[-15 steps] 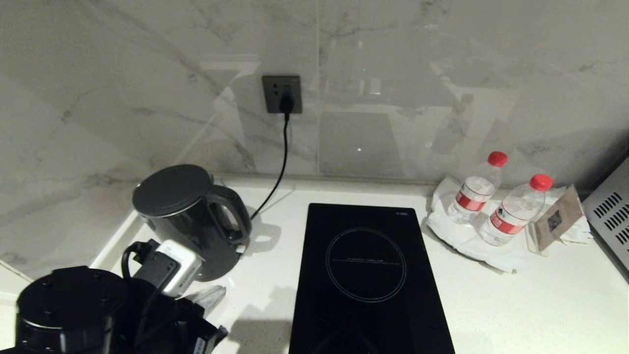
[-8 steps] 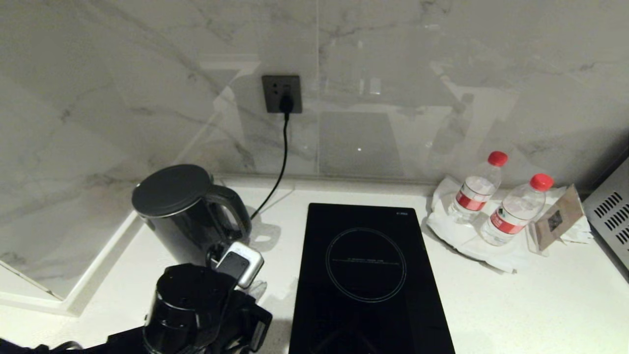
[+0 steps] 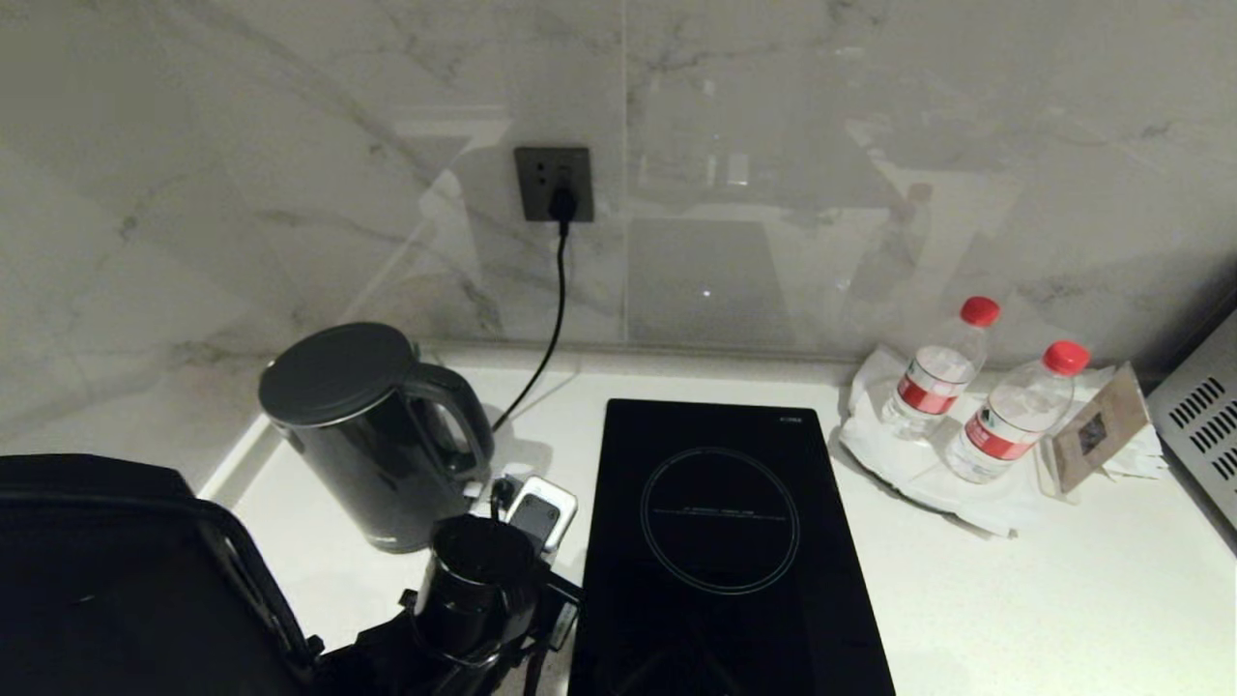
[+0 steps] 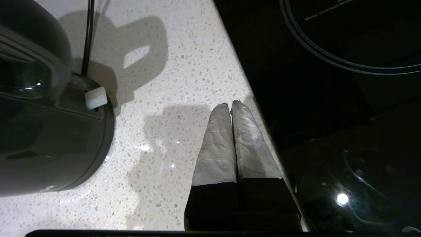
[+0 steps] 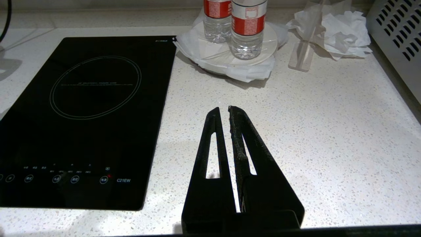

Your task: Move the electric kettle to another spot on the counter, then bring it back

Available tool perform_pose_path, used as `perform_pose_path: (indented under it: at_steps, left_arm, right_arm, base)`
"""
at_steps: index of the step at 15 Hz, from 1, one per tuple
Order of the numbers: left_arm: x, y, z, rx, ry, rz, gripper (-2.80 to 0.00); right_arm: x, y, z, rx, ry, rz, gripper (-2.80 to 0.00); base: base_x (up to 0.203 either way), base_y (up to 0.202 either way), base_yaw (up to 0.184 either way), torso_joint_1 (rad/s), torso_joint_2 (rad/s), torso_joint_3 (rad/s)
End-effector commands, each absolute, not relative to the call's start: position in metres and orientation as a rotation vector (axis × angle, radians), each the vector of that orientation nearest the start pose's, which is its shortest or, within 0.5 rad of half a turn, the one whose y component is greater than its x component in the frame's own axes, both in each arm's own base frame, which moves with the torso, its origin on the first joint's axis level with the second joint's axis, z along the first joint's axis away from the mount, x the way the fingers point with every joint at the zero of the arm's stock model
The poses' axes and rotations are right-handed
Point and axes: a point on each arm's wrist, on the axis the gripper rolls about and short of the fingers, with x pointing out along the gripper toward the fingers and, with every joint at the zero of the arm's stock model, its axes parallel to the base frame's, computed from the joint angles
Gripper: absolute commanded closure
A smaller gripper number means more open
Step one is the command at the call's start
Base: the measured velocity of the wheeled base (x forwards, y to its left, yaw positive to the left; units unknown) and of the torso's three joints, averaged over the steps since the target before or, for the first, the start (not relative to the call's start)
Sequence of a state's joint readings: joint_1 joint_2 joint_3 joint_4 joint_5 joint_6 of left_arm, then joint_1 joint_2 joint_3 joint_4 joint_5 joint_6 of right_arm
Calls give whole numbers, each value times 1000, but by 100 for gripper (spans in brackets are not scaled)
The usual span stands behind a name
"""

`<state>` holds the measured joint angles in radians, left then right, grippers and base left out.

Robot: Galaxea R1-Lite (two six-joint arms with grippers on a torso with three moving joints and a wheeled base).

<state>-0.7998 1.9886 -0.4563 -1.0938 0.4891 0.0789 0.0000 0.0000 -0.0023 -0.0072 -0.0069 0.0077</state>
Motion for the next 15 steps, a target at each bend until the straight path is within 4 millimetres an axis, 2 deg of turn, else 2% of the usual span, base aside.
perform_pose_path:
  at_steps: [1, 4, 5, 9, 15]
  left_arm:
    - [224, -209, 49, 352, 356, -303, 0]
    - [236, -218, 46, 343, 347, -293, 0]
    - [240, -220, 43, 346, 351, -288, -280]
    - [253, -220, 34, 345, 361, -259, -280]
    - [281, -209, 33, 315, 346, -181, -280]
  right_arm:
    - [-23, 0, 77, 8, -10, -6, 0]
    - [-23, 0, 77, 8, -9, -8, 0]
    - [-23, 0, 77, 8, -11, -8, 0]
    - [-23, 0, 77, 8, -9, -7, 0]
    - [-23, 0, 77, 8, -9, -8, 0]
  base:
    - [0, 0, 0, 0, 0, 0]
    - [0, 0, 0, 0, 0, 0]
    - [0, 0, 0, 0, 0, 0]
    - [0, 0, 0, 0, 0, 0]
    - [0, 0, 0, 0, 0, 0]
